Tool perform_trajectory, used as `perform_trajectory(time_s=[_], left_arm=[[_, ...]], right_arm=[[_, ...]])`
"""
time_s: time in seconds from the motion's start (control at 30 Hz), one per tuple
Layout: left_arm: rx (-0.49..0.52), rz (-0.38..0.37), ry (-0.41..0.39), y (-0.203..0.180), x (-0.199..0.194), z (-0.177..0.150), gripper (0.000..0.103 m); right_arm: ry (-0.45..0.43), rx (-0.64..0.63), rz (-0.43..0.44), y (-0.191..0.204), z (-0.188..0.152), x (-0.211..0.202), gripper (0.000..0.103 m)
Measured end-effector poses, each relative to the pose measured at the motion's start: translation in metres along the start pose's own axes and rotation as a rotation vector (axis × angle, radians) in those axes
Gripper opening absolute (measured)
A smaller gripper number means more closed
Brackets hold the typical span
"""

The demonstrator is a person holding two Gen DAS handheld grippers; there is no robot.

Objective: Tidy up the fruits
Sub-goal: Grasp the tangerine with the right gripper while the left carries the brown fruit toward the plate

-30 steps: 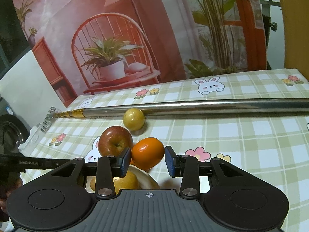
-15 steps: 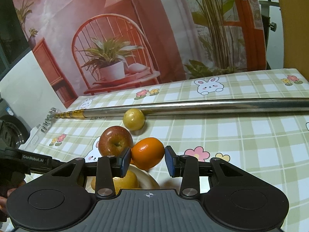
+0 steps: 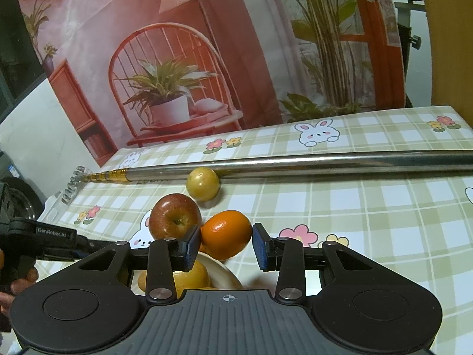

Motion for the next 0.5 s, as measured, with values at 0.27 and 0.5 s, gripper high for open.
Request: perform_trajectory(time_s=[0.27, 0.5], left_arm=[[-0.077, 0.002, -0.018, 0.018, -0.008, 0.016, 0.023], [-0.01, 0.017, -0.02, 0.009, -0.004, 0.008, 0.024]], right_arm=[[-0.001, -0.002, 0.001, 0.0, 0.0, 0.0, 0.035], [-0.004, -0.011, -0.001, 0.002, 0.001, -0.002, 0.035]])
Point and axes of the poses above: each gripper's, at about its wrist camera, not at the fingertips, and x roughly the way its jaws point, y to its left, z to its top, the point moved 4 cm from there along x, roughly the way its jaws point, and after that the axes turned 15 degrees about -x, right-handed, at the moved point
